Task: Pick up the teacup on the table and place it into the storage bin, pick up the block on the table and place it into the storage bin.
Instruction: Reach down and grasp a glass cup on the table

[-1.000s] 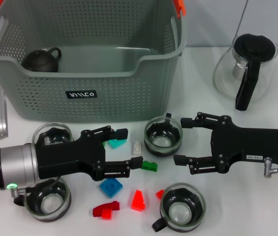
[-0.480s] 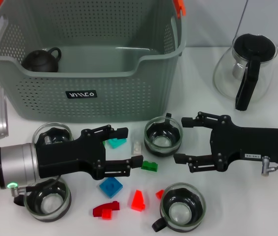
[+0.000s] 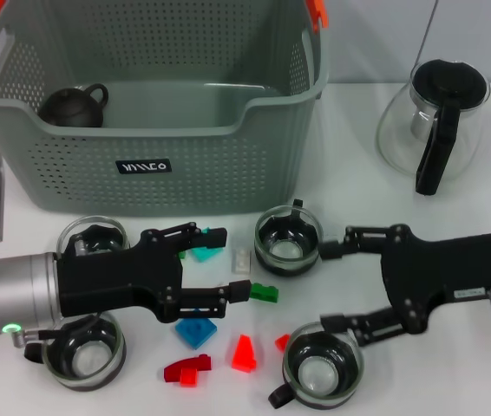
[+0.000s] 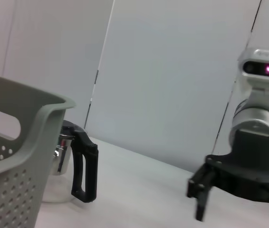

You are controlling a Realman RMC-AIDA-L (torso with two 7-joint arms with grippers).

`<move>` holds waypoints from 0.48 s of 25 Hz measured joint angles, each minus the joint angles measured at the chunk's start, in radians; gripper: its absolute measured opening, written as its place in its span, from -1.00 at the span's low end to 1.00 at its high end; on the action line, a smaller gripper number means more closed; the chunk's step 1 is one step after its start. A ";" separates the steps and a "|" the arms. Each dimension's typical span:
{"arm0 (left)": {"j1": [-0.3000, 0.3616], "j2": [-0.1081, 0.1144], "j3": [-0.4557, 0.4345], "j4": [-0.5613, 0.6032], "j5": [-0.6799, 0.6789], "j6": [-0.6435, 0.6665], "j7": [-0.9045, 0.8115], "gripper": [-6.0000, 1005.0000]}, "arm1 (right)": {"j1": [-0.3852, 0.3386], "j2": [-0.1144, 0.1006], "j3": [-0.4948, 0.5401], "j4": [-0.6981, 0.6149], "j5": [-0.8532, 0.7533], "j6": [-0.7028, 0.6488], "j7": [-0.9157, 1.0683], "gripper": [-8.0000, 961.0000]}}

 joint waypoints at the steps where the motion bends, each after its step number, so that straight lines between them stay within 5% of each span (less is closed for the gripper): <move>1: 0.000 0.001 -0.002 0.000 0.000 0.000 -0.002 0.74 | -0.004 0.001 -0.025 -0.041 -0.007 -0.018 0.026 0.96; 12: -0.013 -0.008 -0.006 -0.005 -0.012 -0.017 -0.029 0.74 | 0.008 0.034 -0.153 -0.364 -0.210 -0.159 0.204 0.95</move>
